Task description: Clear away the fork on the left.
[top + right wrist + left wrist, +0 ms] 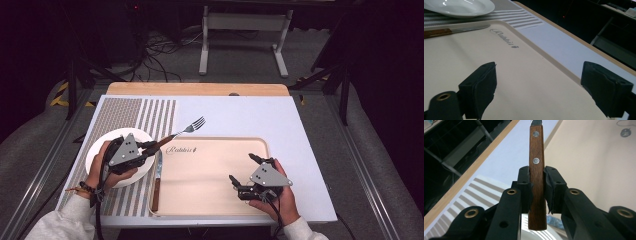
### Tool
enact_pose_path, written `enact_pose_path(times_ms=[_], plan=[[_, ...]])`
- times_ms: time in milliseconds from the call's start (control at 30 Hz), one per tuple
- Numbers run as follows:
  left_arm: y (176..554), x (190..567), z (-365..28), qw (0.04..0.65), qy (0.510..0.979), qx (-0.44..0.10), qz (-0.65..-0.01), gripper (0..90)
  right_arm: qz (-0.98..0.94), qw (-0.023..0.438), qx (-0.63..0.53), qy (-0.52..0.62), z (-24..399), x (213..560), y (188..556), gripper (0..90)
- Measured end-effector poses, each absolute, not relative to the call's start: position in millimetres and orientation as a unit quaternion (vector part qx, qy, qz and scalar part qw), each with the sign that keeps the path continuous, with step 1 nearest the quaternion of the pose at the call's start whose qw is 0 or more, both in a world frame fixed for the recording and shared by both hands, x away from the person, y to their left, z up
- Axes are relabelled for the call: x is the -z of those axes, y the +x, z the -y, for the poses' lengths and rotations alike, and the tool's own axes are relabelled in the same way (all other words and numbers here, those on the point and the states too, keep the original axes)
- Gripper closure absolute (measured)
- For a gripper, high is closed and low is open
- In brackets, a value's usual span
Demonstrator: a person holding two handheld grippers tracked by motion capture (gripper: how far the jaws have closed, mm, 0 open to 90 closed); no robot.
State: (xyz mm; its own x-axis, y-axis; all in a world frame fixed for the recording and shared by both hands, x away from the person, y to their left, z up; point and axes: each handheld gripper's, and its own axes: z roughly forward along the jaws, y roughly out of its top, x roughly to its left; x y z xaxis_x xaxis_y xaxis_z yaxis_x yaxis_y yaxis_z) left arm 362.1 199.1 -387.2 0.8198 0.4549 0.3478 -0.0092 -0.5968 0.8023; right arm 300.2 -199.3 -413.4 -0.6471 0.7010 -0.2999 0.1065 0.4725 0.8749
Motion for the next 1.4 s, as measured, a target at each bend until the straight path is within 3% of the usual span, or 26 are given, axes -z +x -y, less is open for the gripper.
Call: enact_pose_path(times_ms=[467,1400], plan=[[352,394,-182,0.443,0.851,-0.251,-0.126,76.4,-0.776,0.339,-0.461,0.266,206,407,298,14.6],[336,411,-153,0.403,0.883,-0.225,-0.089,76.4,-0.755,0.360,-0.472,0.279,219,397,295,15.1]])
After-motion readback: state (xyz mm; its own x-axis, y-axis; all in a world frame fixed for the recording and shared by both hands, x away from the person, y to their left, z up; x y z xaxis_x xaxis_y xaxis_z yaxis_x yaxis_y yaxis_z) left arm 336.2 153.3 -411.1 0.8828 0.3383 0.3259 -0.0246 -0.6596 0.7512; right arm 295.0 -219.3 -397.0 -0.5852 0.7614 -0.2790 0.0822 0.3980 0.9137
